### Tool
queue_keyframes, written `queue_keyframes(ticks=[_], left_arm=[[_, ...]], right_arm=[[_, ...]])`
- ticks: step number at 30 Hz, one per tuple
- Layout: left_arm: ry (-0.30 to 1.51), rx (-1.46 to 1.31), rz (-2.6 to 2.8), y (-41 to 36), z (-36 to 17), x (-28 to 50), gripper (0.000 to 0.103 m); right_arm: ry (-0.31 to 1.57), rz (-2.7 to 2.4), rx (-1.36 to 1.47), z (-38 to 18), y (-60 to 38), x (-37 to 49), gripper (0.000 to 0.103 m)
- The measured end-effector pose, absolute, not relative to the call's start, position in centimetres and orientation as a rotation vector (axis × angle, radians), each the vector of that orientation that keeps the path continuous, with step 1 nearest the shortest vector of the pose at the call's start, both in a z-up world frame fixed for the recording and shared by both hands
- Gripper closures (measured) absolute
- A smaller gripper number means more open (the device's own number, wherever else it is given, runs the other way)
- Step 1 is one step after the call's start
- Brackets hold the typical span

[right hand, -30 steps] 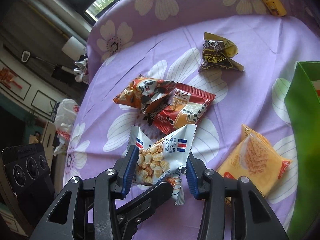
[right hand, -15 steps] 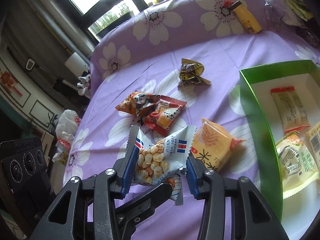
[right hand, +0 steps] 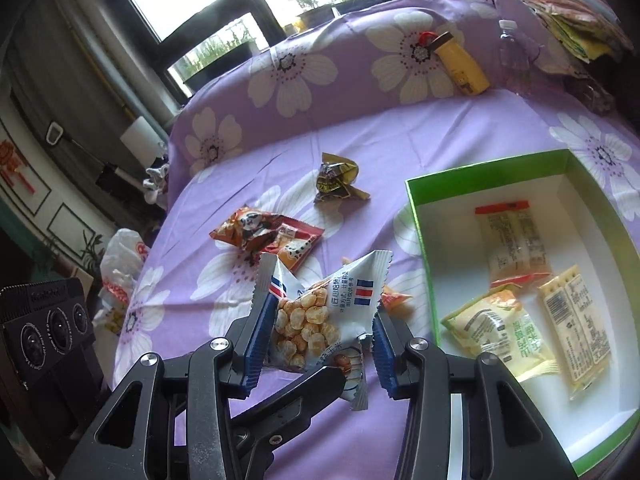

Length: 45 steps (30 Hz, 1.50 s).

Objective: Organize snacks
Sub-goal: 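Lift the peanut bag with the right gripper and carry it over the box, then lower the peanut bag into the box and open the right gripper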

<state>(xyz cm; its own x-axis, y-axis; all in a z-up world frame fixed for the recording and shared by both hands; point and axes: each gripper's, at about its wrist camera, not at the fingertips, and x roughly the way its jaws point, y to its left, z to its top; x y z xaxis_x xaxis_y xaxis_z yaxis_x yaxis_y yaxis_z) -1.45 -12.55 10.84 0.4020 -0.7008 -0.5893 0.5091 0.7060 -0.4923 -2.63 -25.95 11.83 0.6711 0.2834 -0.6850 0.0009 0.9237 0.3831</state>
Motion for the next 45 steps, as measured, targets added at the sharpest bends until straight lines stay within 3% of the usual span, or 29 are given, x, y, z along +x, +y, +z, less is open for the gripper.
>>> queue_keyframes(ticks=[20, 45], left_arm=[[0.906, -0.182, -0.88, -22.1, 12.1, -2.4, 0.05], [1.041, -0.146, -0.785, -25.1, 8.8, -1.0, 0.05]], right_arm=[[0.776, 0.034, 0.502, 12.9, -35.7, -5.4, 0.055], [0.921, 0.021, 0.561, 8.3, -38.4, -3.0, 0.055]])
